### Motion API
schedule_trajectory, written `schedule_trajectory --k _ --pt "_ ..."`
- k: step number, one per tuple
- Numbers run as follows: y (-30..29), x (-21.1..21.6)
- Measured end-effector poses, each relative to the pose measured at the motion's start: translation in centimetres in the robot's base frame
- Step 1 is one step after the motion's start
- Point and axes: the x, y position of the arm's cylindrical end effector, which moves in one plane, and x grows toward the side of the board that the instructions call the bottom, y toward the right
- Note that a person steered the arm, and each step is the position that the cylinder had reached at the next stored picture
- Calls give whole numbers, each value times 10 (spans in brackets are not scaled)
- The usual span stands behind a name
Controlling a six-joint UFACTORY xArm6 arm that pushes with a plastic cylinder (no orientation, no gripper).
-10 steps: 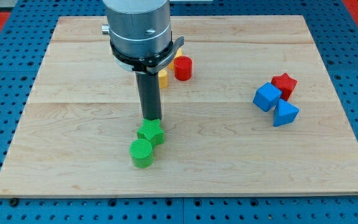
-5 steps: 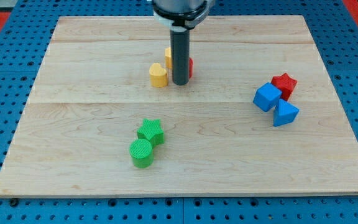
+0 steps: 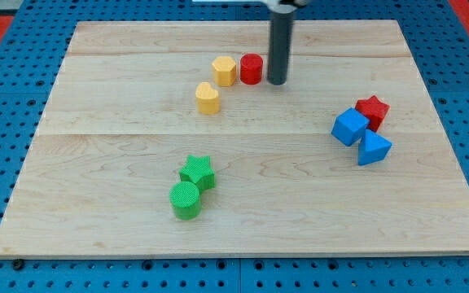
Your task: Place the red circle diagonally towards the top left side of the red star
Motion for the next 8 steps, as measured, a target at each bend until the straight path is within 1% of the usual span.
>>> schedule_trajectory --k 1,2,3,4,5,8 --pt "5 -33" --pt "-21 -62" --pt "-75 -61" --pt "-77 -32" --pt "-62 -12" --pt "-67 -15"
